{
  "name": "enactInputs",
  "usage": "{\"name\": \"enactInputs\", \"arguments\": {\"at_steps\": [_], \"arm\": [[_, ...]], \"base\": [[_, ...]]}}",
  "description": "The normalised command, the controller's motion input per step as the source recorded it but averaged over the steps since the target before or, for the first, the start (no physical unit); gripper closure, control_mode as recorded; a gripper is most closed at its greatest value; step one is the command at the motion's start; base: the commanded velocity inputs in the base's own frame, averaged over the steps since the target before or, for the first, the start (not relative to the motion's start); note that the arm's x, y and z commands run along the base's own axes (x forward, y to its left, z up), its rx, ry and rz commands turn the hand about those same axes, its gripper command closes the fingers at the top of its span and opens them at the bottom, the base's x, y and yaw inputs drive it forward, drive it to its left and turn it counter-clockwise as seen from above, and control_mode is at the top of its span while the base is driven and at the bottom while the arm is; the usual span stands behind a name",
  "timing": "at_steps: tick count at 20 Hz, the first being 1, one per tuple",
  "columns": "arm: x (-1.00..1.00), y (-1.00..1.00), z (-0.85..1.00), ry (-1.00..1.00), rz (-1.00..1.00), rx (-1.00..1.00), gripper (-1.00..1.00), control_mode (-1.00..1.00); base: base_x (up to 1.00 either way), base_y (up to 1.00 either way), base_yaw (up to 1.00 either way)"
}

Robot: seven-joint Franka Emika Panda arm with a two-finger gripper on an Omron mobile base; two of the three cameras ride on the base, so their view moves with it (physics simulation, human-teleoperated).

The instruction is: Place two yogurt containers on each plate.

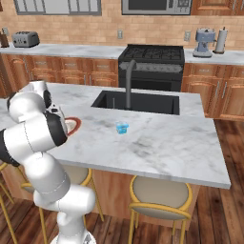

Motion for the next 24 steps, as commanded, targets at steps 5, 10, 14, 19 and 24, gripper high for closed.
{"name": "enactInputs", "arguments": {"at_steps": [5, 10, 14, 19, 24], "arm": [[0.00, 0.02, 0.06, 0.00, 0.00, 0.00, 1.00, -1.00], [0.00, -0.07, 0.03, 0.00, 0.00, 0.00, 1.00, -1.00], [0.00, -0.01, 0.00, 0.00, 0.00, 0.00, -1.00, -1.00], [0.00, 0.00, 0.01, 0.00, 0.00, 0.00, -1.00, -1.00], [0.00, 0.00, 0.03, 0.00, 0.00, 0.00, -1.00, -1.00]], "base": [[0.00, 0.00, 0.00], [0.00, 0.00, 0.00], [0.00, 0.00, 0.00], [0.00, 0.00, 0.00], [0.00, 0.00, 0.00]]}}
